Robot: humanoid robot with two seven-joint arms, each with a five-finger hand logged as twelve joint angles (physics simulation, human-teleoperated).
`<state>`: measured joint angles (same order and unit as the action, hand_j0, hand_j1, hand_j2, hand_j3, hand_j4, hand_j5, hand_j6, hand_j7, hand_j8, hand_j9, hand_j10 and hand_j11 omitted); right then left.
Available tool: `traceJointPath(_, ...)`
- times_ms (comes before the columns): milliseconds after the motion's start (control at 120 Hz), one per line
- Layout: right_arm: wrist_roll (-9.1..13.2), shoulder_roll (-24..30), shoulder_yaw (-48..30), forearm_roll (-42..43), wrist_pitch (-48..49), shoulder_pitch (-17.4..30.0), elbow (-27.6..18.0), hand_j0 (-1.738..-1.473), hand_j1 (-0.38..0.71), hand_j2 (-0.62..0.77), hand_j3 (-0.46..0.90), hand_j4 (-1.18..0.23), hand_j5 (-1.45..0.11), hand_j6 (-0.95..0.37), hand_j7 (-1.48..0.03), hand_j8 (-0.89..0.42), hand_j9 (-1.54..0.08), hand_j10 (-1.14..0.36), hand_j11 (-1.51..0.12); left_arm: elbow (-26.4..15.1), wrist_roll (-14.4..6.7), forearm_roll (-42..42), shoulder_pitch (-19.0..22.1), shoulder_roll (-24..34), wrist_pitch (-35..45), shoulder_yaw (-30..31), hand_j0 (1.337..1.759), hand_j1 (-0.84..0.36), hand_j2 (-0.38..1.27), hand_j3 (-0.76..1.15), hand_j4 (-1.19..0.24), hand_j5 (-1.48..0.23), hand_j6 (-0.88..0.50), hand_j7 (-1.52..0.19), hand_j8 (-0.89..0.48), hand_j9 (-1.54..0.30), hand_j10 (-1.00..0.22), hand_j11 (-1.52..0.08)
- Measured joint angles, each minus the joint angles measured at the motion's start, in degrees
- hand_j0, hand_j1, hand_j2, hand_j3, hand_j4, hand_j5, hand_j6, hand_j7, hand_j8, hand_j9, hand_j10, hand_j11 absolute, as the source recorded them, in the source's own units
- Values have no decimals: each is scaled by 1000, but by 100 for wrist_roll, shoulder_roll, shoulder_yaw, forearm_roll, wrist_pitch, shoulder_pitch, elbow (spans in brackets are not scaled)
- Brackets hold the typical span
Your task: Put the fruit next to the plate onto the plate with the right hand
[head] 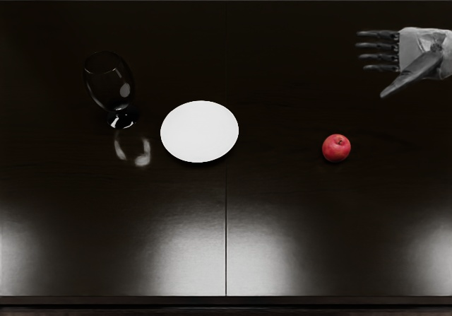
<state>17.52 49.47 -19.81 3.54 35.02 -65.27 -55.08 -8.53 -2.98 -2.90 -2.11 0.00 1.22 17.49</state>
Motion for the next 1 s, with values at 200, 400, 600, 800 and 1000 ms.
traceJointPath(200, 533, -282, -228, 503, 0, -256, -87, -1658, -309, -6, 0, -34, -45, -34, -45, -34, -45, -34, -45, 0, 0, 0, 0, 0, 0, -1, 1658, 69, 47, 0, -234, -304, -234, -304, -234, -304, -234, -304)
traceJointPath(400, 1294, -680, -262, 3322, -930, -519, -1594, -1658, -308, -6, 0, -36, -45, -36, -45, -36, -45, -36, -45, 0, 0, 0, 0, 0, 1, 0, 1658, 69, 47, 0, -234, -304, -234, -304, -234, -304, -234, -304)
traceJointPath(600, 1680, -1037, -73, 4584, -1708, -349, -2115, -1658, -225, -20, 0, -107, -135, -108, -135, -107, -135, -106, -135, 0, 0, 0, 0, 0, -1, 1, 1658, 69, 47, 0, -234, -304, -234, -304, -234, -304, -234, -304)
traceJointPath(800, 1738, -1109, -50, 4905, -1917, 90, -2461, -1658, -45, -49, 0, -258, -331, -259, -331, -258, -331, -257, -331, 0, 0, 0, 0, 0, 1, 0, 1658, 69, 47, 0, -234, -304, -234, -304, -234, -304, -234, -304)
traceJointPath(1000, 1746, -843, -75, 4997, -2159, 518, -2835, -1658, 25, -60, 0, -317, -408, -318, -407, -317, -408, -316, -407, 0, 0, 0, 0, 0, 0, 0, 1658, 69, 47, 0, -234, -304, -234, -304, -234, -304, -234, -304)
